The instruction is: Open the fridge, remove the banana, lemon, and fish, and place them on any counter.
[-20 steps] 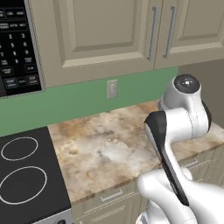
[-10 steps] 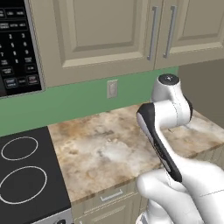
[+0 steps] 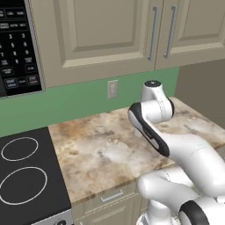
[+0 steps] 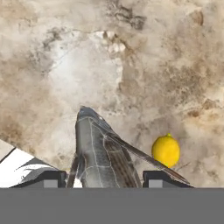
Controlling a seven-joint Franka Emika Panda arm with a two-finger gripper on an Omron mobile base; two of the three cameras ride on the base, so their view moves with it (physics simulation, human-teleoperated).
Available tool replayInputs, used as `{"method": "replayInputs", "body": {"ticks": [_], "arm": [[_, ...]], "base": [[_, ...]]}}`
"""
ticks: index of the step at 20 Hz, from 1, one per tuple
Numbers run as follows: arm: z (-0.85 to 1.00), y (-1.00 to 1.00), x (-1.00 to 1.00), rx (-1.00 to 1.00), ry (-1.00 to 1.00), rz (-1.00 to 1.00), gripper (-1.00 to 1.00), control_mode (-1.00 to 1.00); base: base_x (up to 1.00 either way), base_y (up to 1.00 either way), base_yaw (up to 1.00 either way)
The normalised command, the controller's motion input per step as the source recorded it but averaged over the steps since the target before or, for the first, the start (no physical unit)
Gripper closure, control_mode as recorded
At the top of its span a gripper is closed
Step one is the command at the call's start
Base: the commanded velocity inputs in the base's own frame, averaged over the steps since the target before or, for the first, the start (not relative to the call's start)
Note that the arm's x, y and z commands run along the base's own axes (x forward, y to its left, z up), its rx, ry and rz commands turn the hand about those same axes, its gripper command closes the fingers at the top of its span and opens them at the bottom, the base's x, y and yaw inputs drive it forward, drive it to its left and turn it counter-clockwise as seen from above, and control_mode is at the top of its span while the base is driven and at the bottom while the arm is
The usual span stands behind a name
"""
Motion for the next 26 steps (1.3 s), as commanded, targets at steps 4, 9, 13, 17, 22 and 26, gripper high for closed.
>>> {"method": "replayInputs", "body": {"ticks": [4, 9, 13, 17, 22, 26], "arm": [[-0.69, 0.06, 0.71, -0.02, 0.09, 0.05, 1.0, -1.0], [-0.59, 0.08, 0.72, 0.0, 0.06, 0.03, 1.0, -1.0], [-0.46, 0.06, 0.62, 0.0, 0.05, 0.0, 1.0, -1.0], [-0.46, 0.01, 0.51, 0.0, 0.04, 0.0, 1.0, -1.0], [-0.41, 0.0, 0.36, 0.0, 0.02, 0.0, 1.0, -1.0], [-0.4, 0.0, 0.25, 0.0, 0.0, 0.0, 1.0, -1.0]], "base": [[0.0, 0.0, 0.0], [0.0, 0.0, 0.0], [0.0, 0.0, 0.0], [0.0, 0.0, 0.0], [0.0, 0.0, 0.0], [0.0, 0.0, 0.0]]}}
